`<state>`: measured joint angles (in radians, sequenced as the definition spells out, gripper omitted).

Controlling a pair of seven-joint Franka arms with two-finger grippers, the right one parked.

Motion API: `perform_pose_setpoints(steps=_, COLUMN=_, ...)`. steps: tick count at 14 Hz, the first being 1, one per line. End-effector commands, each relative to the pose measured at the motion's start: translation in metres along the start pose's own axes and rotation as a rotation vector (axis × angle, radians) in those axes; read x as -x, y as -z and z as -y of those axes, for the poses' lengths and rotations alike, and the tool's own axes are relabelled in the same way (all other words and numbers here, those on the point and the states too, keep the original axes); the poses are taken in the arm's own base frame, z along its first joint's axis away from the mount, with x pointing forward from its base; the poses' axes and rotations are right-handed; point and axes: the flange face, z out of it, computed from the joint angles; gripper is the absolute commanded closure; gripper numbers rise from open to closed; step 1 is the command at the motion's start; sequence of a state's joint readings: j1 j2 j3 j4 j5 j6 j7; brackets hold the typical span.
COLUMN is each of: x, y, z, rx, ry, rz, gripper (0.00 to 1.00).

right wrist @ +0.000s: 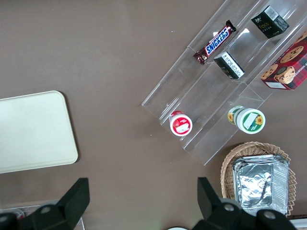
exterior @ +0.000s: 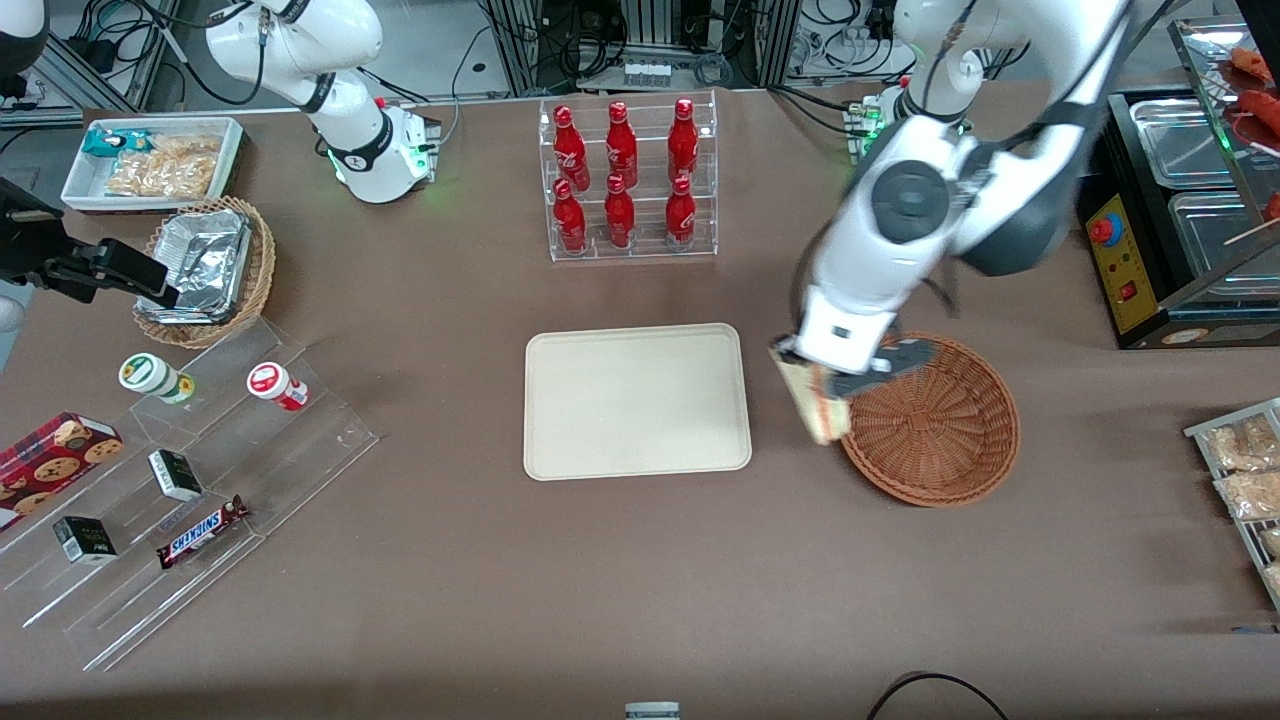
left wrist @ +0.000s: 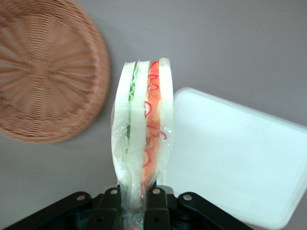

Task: Place sandwich from basket to tray
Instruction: 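Lift the sandwich and carry it over the cream tray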

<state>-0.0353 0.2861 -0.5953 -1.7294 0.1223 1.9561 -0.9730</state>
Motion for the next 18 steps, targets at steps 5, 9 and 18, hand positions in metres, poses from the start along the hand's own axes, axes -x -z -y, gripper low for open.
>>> perform_pose_setpoints(steps=5, x=0.045, y=-0.069, z=-0.116, rx=0.012, ry=-0.207, rz=0.031, gripper=0.90)
perform_pose_setpoints(steps=9, x=0.067, y=-0.101, z=-0.148, rx=0.066, ry=-0.234, rz=-0.007, gripper=0.90)
perform_pose_setpoints(steps=18, x=0.083, y=-0.165, z=-0.175, rx=0.062, ry=-0.231, rz=-0.043, gripper=0.90)
